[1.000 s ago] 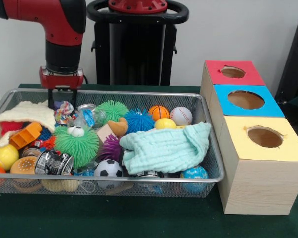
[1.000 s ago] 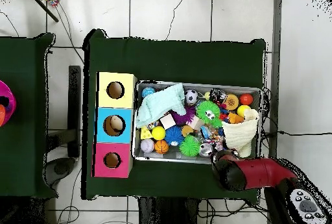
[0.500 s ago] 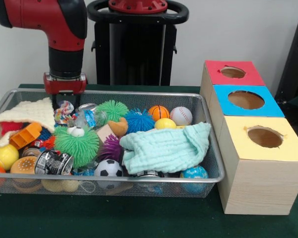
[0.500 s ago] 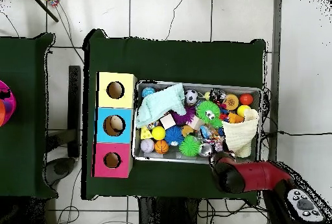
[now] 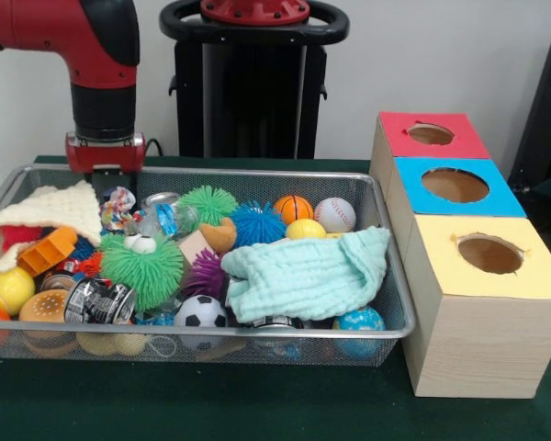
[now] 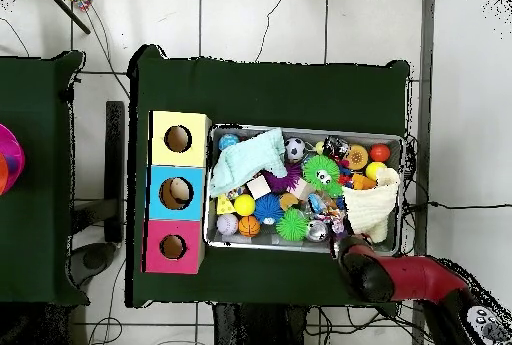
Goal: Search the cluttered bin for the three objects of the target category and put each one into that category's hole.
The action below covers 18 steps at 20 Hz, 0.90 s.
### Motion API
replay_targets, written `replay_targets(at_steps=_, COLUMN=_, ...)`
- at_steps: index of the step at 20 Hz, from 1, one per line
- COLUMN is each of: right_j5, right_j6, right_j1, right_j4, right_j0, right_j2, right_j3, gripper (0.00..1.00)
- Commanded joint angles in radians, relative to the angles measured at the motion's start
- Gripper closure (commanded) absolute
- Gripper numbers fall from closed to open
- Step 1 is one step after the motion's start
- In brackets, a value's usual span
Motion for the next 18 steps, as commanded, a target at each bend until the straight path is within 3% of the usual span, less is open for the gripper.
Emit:
replay_targets(at_steps=1, right_j5=-0.062, right_j6=0.014, right_j1=-0.020, right_j4=0.025, right_j0=-0.125, right_j2=0.278, right_j3=0.076, gripper=0.00)
replay_targets(at_steps=4, right_j5=-0.050, right_j6=0.002, right_j1=0.011, right_j4=0.033, right_j0=-0.194, right_j2=0.362, right_j3=0.094, gripper=0.00)
replay_targets(at_steps=9, right_j5=-0.030, right_j6=0.000, right_j1=0.044, right_j4=0.023, right_j0=-0.230, right_j2=0.408, right_j3=0.110, gripper=0.00)
replay_targets(at_steps=14, right_j5=-0.064, right_j6=0.023, right_j1=0.060, right_j4=-0.010, right_j0=-0.221, right_j2=0.407, right_j3=0.097, gripper=0.00)
replay_targets(at_steps=18, right_j5=-0.136, right_j6=0.051, right_j1=0.065, right_j4=-0.058, right_j0=-0.181, right_j2=0.357, right_j3=0.067, gripper=0.00)
